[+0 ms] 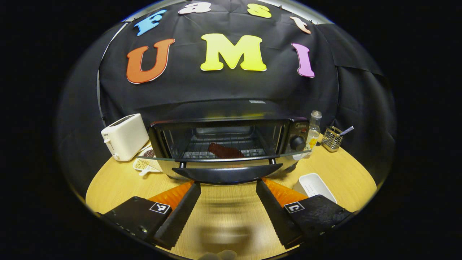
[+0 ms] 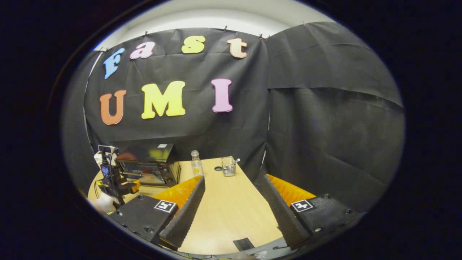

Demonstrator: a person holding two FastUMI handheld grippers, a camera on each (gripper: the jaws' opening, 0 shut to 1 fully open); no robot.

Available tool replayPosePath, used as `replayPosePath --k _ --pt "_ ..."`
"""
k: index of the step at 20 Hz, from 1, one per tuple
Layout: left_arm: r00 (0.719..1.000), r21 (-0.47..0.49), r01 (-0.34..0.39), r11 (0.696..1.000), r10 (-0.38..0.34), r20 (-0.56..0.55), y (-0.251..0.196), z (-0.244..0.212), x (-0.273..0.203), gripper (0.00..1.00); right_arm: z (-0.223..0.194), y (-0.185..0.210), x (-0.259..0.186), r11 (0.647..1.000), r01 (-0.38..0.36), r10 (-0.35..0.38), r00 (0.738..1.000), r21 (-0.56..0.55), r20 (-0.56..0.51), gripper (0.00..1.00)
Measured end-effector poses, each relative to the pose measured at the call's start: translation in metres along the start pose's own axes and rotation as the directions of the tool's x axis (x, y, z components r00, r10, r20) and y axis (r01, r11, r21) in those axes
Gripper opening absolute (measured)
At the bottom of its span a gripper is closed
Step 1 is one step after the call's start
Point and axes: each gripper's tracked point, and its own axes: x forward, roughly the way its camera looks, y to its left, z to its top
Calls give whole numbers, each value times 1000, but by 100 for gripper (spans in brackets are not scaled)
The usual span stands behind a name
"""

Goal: Open the electric oven with the left hand, put the food in, and close the electric oven.

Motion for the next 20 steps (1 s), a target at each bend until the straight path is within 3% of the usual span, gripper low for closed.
replayPosePath --k 1,13,20 --pt "1000 -2 0 1000 0 12 -1 9 0 98 1 0 -1 1000 1 -1 1000 -1 1 96" --pt "1000 -1 7 1000 -7 5 -4 2 -8 98 -2 17 1 999 -44 43 999 -24 -14 100" --pt "1000 -25 6 1000 -6 20 -17 -8 -63 99 -8 14 -17 994 -99 99 995 -55 -4 100"
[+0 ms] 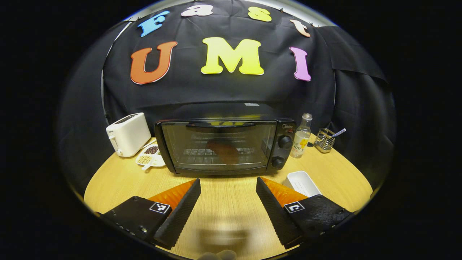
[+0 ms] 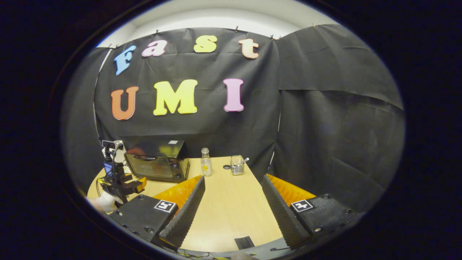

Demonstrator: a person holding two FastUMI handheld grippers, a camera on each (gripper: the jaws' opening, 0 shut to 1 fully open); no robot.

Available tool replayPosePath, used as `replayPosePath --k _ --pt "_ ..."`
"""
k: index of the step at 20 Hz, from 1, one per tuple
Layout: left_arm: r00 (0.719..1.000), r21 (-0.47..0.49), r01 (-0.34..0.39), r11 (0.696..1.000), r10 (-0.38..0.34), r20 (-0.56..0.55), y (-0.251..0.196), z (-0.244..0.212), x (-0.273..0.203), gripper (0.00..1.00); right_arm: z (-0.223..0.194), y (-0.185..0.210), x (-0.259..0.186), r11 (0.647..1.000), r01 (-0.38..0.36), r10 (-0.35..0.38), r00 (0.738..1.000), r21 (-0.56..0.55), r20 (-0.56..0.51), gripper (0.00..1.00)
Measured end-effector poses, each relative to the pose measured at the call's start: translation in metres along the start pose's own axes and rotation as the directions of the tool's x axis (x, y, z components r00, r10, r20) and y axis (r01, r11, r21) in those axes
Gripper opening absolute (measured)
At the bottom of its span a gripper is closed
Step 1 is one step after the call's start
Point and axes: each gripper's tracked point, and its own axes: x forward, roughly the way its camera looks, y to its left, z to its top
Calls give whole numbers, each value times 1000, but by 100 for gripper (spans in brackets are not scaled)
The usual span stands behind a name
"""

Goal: Open the electric oven with the left hand, put the food in, and close the electric oven.

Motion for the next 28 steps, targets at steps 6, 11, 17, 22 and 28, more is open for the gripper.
replayPosePath --k 6,11,17,22,28 --pt "992 -20 -31 999 33 125 -8 38 -106 99 -6 -20 -24 997 -76 77 996 -14 40 100" --pt "967 -15 -101 995 101 233 -8 65 -221 98 -7 -34 -56 987 -157 159 982 -32 104 96" --pt "942 -13 -160 987 157 297 -13 64 -341 98 -21 -34 -88 975 -223 224 965 -22 133 96" --pt "933 -21 -173 985 171 317 -13 62 -395 98 -27 -21 -106 966 -257 256 955 -9 153 96" --pt "927 -28 -161 986 161 338 -7 66 -413 97 -24 -1 -140 962 -267 273 949 -55 160 100"
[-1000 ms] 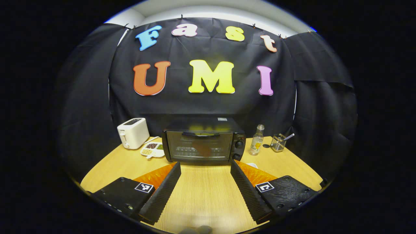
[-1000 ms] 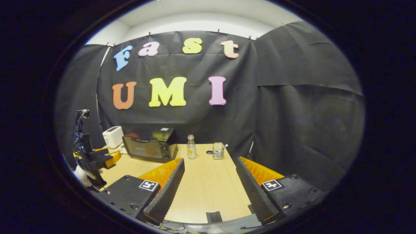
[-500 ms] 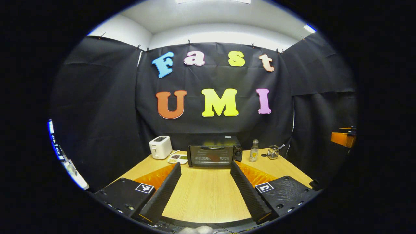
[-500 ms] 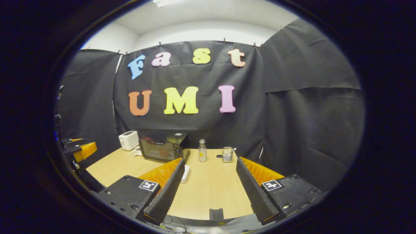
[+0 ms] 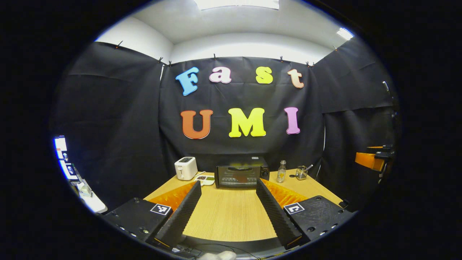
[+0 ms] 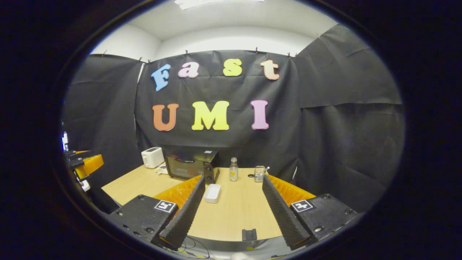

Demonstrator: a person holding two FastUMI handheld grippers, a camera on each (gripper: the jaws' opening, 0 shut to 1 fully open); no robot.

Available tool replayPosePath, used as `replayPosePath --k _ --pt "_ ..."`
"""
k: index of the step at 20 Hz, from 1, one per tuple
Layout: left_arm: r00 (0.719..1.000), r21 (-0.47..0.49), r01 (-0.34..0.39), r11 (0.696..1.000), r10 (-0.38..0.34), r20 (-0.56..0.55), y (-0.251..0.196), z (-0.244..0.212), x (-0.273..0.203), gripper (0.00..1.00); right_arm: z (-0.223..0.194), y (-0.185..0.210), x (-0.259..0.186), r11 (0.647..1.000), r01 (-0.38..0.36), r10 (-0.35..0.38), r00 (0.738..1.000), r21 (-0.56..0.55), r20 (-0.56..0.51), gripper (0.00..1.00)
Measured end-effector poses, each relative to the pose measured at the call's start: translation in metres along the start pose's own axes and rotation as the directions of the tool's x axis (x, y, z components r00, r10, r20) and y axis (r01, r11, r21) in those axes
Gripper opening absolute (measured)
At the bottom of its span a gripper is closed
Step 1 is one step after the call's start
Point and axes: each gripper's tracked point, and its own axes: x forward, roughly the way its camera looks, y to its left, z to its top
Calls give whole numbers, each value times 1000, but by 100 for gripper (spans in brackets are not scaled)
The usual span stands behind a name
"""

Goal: Open the electric oven with the left hand, put the food in, and close the electric oven.

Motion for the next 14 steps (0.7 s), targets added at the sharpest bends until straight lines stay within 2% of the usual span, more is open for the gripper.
replayPosePath --k 1,3,4,6,8,9,13,14 --pt "1000 -1 4 1000 -4 14 3 5 0 98 3 5 -2 1000 -7 7 1000 0 3 96" --pt "1000 0 8 1000 -8 14 8 8 -4 98 7 15 -6 1000 -18 18 1000 11 0 100" --pt "1000 -4 15 1000 -15 22 9 11 -5 98 10 19 -7 1000 -19 18 1000 18 11 96" --pt "999 -6 23 1000 -23 30 14 14 -6 97 12 23 -7 1000 -11 11 1000 10 19 100" --pt "999 -16 25 1000 -24 40 20 19 -12 98 13 30 -9 1000 -7 7 1000 7 21 96" --pt "998 -21 27 999 -26 49 22 22 -14 98 16 35 -11 1000 -11 11 999 9 30 100" --pt "999 -27 23 999 -22 42 30 20 -18 98 16 49 -12 1000 -24 24 999 1 21 100" --pt "999 -26 23 999 -22 45 30 22 -21 89 15 52 -14 999 -36 36 999 7 9 100"
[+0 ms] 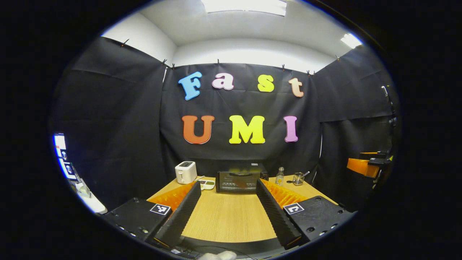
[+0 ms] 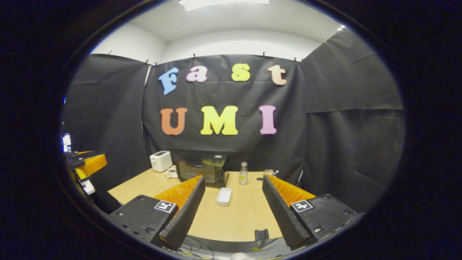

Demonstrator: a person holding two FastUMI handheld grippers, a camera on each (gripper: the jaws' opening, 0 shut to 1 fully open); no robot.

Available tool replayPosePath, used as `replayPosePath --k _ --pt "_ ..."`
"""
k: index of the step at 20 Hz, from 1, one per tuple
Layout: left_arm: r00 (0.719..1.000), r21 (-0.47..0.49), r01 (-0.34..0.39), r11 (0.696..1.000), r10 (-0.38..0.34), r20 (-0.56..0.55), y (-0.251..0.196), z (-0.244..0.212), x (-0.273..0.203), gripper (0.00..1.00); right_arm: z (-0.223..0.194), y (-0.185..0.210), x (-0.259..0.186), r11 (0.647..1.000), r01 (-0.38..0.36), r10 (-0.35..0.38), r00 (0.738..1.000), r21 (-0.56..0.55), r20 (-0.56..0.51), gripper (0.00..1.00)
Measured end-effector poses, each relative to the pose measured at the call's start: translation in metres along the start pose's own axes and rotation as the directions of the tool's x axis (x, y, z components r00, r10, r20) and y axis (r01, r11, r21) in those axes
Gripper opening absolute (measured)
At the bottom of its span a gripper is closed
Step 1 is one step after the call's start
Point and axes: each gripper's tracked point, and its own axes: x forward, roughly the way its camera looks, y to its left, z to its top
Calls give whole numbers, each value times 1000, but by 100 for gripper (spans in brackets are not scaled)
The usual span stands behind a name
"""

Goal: Open the electric oven with the left hand, put the food in, and close the electric oven.

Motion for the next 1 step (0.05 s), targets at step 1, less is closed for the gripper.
replayPosePath --k 1 --pt "1000 2 -1 1000 1 4 2 2 -1 89 5 2 -3 1000 -8 7 1000 10 4 97"
